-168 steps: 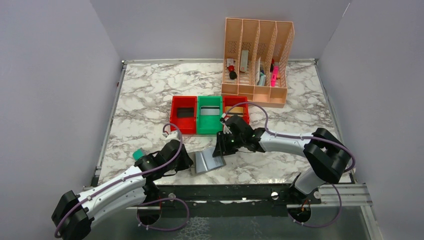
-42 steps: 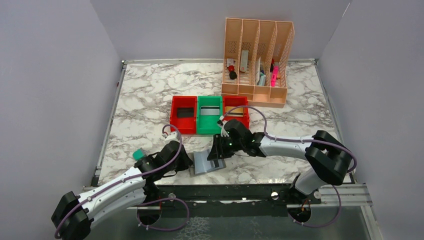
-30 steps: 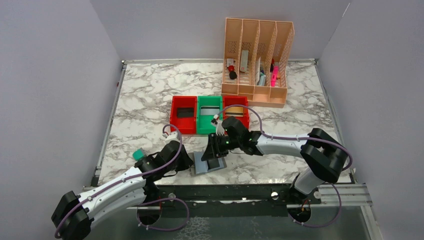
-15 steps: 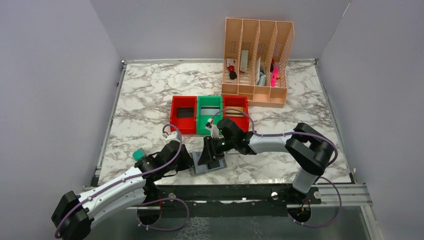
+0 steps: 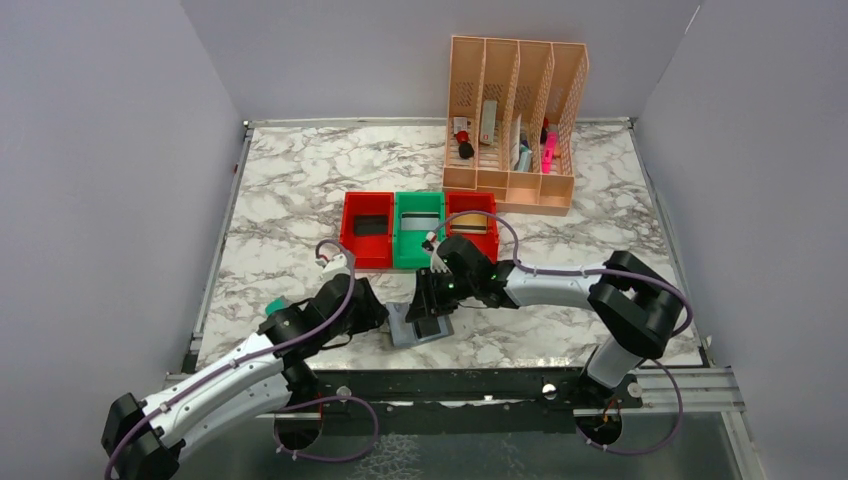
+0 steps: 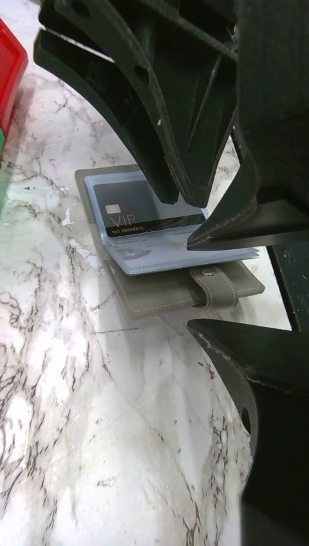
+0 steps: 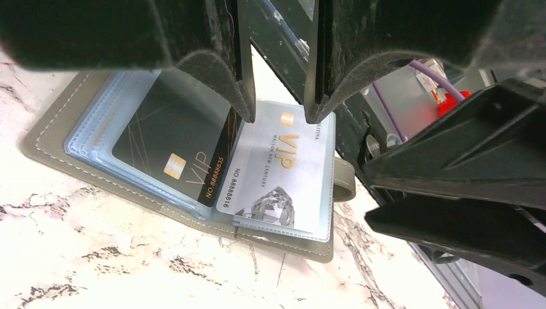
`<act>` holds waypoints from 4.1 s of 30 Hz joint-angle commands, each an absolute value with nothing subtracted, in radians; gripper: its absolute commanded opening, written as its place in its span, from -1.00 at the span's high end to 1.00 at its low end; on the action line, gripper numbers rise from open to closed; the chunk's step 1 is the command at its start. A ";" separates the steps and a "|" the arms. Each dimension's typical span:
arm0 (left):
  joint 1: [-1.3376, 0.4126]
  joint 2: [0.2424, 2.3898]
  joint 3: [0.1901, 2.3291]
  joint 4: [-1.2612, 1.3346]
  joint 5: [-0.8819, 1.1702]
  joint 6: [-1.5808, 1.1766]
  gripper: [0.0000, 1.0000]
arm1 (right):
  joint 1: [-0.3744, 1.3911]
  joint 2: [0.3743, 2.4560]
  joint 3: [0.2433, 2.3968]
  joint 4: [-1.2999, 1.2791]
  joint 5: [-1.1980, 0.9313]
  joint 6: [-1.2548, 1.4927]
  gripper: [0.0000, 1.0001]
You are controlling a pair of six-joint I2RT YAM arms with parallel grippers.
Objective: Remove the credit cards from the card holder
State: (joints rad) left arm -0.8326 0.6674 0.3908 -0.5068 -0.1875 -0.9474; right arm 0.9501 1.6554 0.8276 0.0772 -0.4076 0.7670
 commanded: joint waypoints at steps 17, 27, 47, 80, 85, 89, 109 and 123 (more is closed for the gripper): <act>-0.833 0.659 0.381 -0.254 -0.003 -0.874 0.27 | 0.956 1.754 0.826 0.142 -0.408 0.786 0.37; -0.833 0.900 0.340 -0.294 -0.014 -0.888 0.65 | 0.946 1.760 0.773 0.159 -0.371 0.825 0.39; -0.833 0.883 0.261 -0.320 -0.057 -0.933 0.72 | 0.946 1.780 0.779 0.194 -0.488 0.848 0.37; -0.832 0.813 0.204 -0.305 -0.043 -0.975 0.90 | 0.948 1.762 0.772 0.236 -0.528 0.907 0.38; -0.832 0.777 0.191 -0.306 -0.043 -0.986 0.93 | 0.948 1.763 0.776 0.274 -0.529 0.932 0.46; -0.833 0.749 0.180 -0.306 -0.043 -0.994 0.94 | 0.948 1.745 0.780 0.260 -0.515 0.927 0.53; -0.831 0.741 0.176 -0.301 -0.044 -1.003 0.97 | 0.986 1.782 0.840 0.016 -0.249 0.838 0.40; -0.831 0.746 0.181 -0.304 -0.042 -0.994 0.98 | 0.961 1.709 0.778 0.176 -0.390 0.890 0.93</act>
